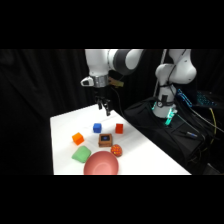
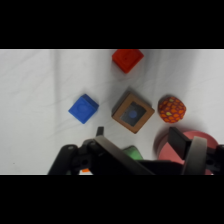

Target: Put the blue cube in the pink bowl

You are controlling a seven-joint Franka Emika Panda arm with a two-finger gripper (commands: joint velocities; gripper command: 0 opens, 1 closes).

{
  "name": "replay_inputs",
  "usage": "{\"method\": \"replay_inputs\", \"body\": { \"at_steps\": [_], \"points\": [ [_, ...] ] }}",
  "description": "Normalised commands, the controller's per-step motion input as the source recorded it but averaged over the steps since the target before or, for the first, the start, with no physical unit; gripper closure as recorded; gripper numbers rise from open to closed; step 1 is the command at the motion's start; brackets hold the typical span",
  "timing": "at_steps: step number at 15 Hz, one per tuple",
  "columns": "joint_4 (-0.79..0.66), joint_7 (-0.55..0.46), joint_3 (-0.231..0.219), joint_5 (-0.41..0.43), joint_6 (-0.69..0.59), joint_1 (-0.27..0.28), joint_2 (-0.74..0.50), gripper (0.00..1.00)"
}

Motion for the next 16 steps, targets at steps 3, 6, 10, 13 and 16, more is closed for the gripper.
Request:
{"method": "replay_inputs", "body": {
  "at_steps": [3,6,10,13,16],
  "points": [
    [0.04,0.07,0.005,0.046,0.02,-0.037,0.04,0.00],
    [0.13,0.11,-0.043,0.216,0.08,-0.093,0.11,0.00],
    [0.20,0.08,-0.069,0.253,0.11,-0.119,0.19,0.00],
    [0.24,0.14,-0.065,0.174,0.13,-0.100,0.23,0.00],
    [0.28,0.19,-0.054,0.123,0.15,-0.074,0.26,0.00]
  ]
}}
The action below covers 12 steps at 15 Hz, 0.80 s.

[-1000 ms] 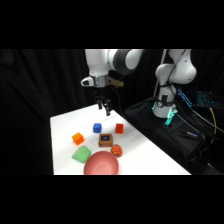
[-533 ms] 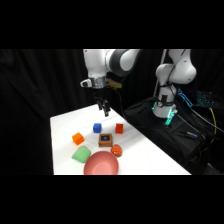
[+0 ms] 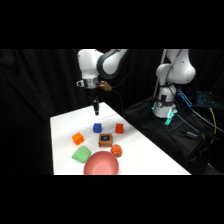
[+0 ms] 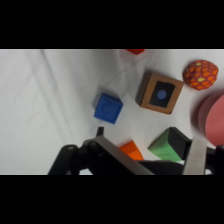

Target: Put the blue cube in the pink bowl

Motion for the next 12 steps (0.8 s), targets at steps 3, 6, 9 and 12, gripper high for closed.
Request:
{"method": "replay_inputs", "body": {
  "at_steps": [3,6,9,12],
  "points": [
    [0.25,0.20,-0.035,0.097,0.16,-0.041,0.29,0.00],
    [0.19,0.10,0.000,0.156,0.20,-0.052,0.31,0.00],
    [0.12,0.03,0.038,0.188,0.20,-0.067,0.24,0.00],
    [0.05,-0.03,0.079,0.192,0.19,-0.083,0.15,0.00]
  ]
}}
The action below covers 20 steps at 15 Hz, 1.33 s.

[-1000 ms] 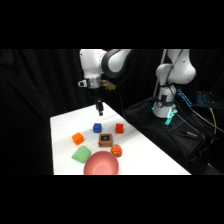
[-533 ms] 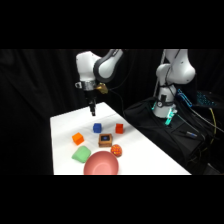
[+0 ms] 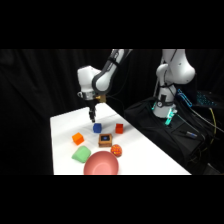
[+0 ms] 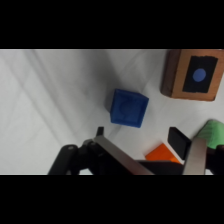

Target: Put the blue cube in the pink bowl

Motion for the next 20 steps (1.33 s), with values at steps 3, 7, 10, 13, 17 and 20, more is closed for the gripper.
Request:
{"method": "replay_inputs", "body": {
  "at_steps": [3,7,10,13,17,20],
  "points": [
    [0.01,-0.04,0.091,0.151,0.23,-0.072,0.12,0.00],
    [0.00,-0.04,0.097,0.132,0.21,-0.083,0.12,0.00],
    [-0.01,-0.05,0.124,0.143,0.19,-0.099,0.10,0.00],
    [-0.02,-0.05,0.133,0.155,0.20,-0.103,0.08,0.00],
    [-0.03,0.02,0.072,0.118,0.24,-0.070,0.04,0.15],
    [-0.04,0.09,0.020,0.075,0.22,-0.030,0.03,0.52]
  ]
}}
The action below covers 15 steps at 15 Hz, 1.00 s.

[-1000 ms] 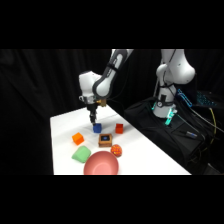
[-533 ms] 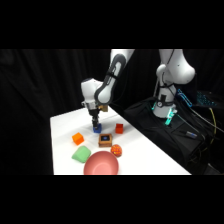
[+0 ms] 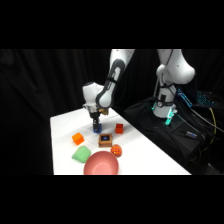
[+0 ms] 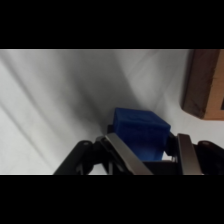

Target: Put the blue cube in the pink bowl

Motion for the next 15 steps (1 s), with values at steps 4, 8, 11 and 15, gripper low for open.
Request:
{"method": "replay_inputs", "body": {
  "at_steps": [4,8,11,15],
  "points": [
    [-0.06,0.10,-0.015,0.032,0.13,0.003,-0.02,0.74],
    [-0.17,0.10,-0.093,-0.092,-0.13,0.068,-0.26,0.78],
    [-0.15,0.10,-0.138,-0.187,-0.34,0.097,-0.44,0.78],
    [-0.05,0.09,-0.128,-0.218,-0.45,0.085,-0.43,0.78]
  ]
}}
